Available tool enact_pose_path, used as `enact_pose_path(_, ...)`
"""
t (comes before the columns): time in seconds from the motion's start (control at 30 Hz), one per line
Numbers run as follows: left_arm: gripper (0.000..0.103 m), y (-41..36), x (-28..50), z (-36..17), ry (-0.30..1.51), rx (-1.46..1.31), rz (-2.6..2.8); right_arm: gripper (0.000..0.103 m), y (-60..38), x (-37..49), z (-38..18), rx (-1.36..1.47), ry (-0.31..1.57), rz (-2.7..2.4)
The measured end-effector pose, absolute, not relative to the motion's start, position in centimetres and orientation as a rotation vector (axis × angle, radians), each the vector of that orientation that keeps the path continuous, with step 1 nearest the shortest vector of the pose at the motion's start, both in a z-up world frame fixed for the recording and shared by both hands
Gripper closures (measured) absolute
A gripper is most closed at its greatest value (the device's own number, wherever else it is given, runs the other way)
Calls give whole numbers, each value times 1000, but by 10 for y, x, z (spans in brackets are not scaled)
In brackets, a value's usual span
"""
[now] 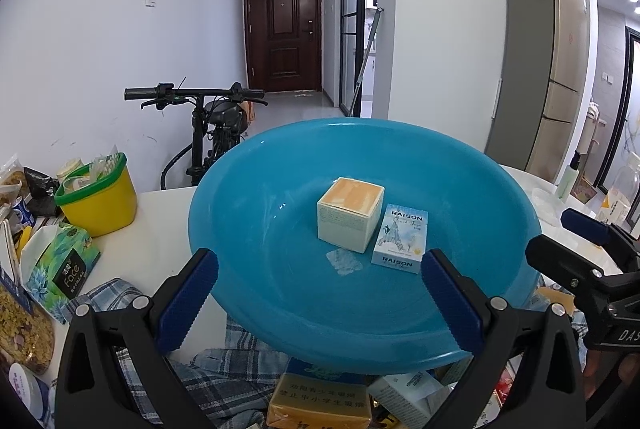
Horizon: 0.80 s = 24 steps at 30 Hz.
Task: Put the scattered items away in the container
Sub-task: 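Lower the RAISON box into the basin beside the cream box, open right gripper, then move both tools back toward the remaining items on the shirt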
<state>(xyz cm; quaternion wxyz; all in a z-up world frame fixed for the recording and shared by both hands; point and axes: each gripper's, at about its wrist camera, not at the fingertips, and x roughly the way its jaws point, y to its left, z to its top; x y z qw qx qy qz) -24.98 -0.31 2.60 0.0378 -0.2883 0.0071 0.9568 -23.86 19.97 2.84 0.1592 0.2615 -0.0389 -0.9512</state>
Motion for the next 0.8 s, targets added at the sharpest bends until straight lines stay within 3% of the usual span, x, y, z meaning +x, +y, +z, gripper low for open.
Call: enact_pose_path(0.8, 0, -8, -251, 27, 32, -893, 2941, 0, 202, -238, 31, 751, -139, -2725)
